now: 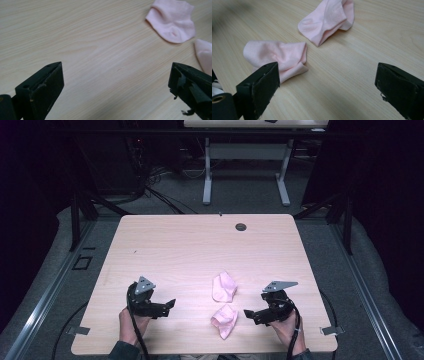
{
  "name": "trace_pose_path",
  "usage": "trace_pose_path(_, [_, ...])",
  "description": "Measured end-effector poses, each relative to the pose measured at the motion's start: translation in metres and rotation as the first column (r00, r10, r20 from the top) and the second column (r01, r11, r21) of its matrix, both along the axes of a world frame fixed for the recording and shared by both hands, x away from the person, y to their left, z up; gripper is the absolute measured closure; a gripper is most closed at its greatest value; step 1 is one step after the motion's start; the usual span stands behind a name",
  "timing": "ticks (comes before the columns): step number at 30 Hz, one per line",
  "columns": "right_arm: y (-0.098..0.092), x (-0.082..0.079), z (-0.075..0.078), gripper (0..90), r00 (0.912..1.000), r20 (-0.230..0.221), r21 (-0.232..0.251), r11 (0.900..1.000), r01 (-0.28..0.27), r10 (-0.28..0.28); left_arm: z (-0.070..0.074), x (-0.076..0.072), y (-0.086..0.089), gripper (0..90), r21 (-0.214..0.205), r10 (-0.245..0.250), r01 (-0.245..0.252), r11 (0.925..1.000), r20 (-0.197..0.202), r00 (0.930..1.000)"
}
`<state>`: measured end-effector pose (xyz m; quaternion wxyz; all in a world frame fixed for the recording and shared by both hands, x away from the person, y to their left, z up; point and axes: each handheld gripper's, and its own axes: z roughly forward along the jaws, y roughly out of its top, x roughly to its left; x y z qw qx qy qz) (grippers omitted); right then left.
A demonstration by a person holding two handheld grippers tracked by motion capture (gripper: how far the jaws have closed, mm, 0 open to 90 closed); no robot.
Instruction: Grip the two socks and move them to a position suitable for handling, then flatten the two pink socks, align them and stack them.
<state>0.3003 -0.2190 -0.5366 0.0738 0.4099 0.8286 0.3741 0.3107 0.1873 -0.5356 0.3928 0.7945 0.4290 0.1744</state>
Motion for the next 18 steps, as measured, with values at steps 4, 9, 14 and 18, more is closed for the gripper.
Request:
trace_pose_path(4, [0.002, -0.002, 0.000, 5.7, 1.0000, -0.001, -0.006, 1.0000, 0.000, 0.000, 0.008, -0.004, -0.013, 0.3, -0.008, -0.042, 0.042, 0.9991, 0.015, 0.9990])
trace_pose_path(9, [0.004, -0.002, 0.001, 6.3, 1.0000, -0.001, -0.006, 1.0000, -0.006, 0.006, 0.017, -0.009, -0.032, 0.2, -0.001, -0.094, 0.094, 0.9956, 0.031, 0.9951])
trace_pose_path(14, [0.003, -0.005, 0.000, 6.8, 1.0000, -0.007, -0.006, 1.0000, -0.002, 0.002, 0.027, -0.013, -0.055, 0.2, -0.001, -0.163, 0.163, 0.9867, 0.030, 0.9862])
trace_pose_path(18, [0.004, -0.005, -0.002, 8.4, 0.9999, -0.014, 0.000, 1.0000, -0.001, 0.001, 0.031, -0.019, -0.082, 0.8, 0.032, -0.247, 0.246, 0.9687, 0.016, 0.9689])
